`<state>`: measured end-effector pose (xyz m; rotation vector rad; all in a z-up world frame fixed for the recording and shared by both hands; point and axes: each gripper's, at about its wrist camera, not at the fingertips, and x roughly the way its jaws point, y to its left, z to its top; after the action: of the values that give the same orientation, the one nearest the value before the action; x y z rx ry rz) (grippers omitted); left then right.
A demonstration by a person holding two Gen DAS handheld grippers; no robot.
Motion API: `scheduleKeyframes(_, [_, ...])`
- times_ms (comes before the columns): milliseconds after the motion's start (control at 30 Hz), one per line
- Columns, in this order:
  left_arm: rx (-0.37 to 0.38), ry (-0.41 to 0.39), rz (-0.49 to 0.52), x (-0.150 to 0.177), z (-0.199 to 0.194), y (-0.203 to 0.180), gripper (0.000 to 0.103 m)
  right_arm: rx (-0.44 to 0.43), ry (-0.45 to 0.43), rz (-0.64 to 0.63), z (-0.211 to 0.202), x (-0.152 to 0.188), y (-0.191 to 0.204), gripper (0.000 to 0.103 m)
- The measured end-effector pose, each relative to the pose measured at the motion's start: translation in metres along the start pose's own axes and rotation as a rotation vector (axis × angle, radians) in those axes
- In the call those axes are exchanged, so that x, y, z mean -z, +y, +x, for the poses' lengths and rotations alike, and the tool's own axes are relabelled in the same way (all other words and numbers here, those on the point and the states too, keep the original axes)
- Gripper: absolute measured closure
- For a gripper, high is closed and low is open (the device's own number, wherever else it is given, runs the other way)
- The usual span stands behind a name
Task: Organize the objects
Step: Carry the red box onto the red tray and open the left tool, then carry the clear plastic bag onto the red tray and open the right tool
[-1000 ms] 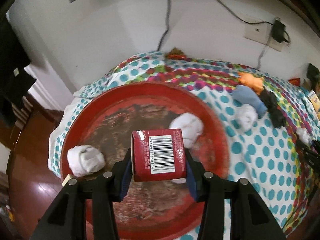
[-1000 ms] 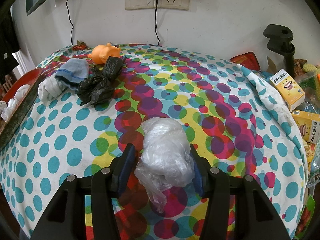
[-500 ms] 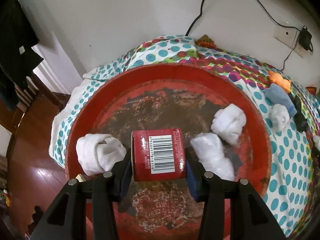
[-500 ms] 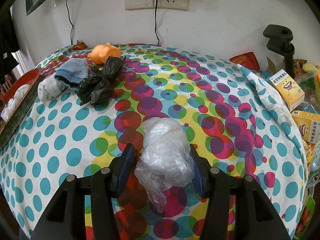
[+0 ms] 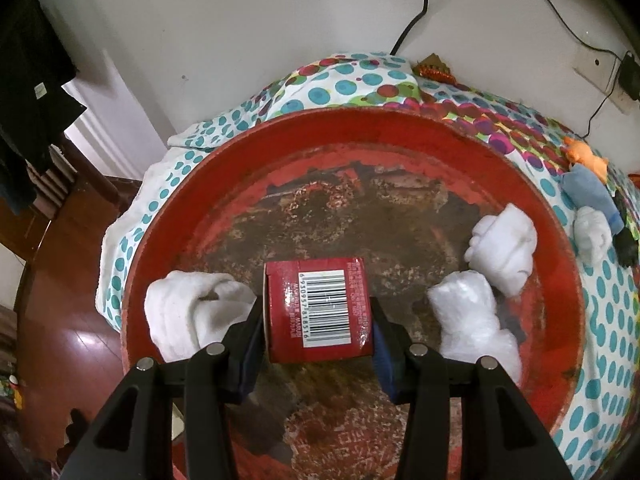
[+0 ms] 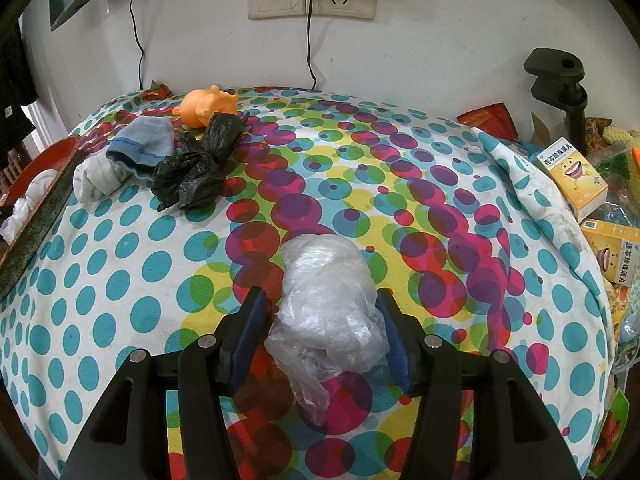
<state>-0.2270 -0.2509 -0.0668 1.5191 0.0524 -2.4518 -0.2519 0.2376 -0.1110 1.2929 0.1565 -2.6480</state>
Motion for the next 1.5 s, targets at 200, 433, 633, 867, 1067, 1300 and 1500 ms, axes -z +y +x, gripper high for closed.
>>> scheduleKeyframes(200, [-0.031, -0.021, 0.041, 0.002, 0.001, -0.004, 0.044, 0.001, 0.000, 0.001, 0.000, 0.000, -0.001, 0.049])
scheduleKeyframes(433, [-0.070, -0.091, 0.067, 0.007, -0.023, -0.007, 0.043, 0.000, 0.000, 0.000, 0.000, 0.000, -0.001, 0.049])
scheduleKeyframes(633, [-0.061, -0.153, 0.060, 0.025, -0.058, -0.010, 0.042, 0.001, 0.000, 0.000, 0.000, 0.000, -0.001, 0.049])
scheduleKeyframes(867, [-0.023, -0.183, 0.040, 0.058, -0.089, -0.017, 0.042, 0.001, 0.001, 0.000, 0.000, 0.000, -0.001, 0.049])
scheduleKeyframes(1067, [-0.024, -0.189, 0.057, 0.072, -0.101, -0.028, 0.042, 0.000, -0.004, -0.006, -0.001, 0.001, -0.001, 0.061])
scheduleKeyframes(1300, [0.002, -0.200, 0.026, 0.076, -0.112, -0.030, 0.042, 0.023, -0.001, 0.042, -0.004, 0.001, -0.004, 0.068])
scheduleKeyframes(1500, [0.001, -0.191, 0.044, 0.079, -0.112, -0.034, 0.042, 0.015, -0.001, 0.033, -0.011, 0.002, 0.010, 0.069])
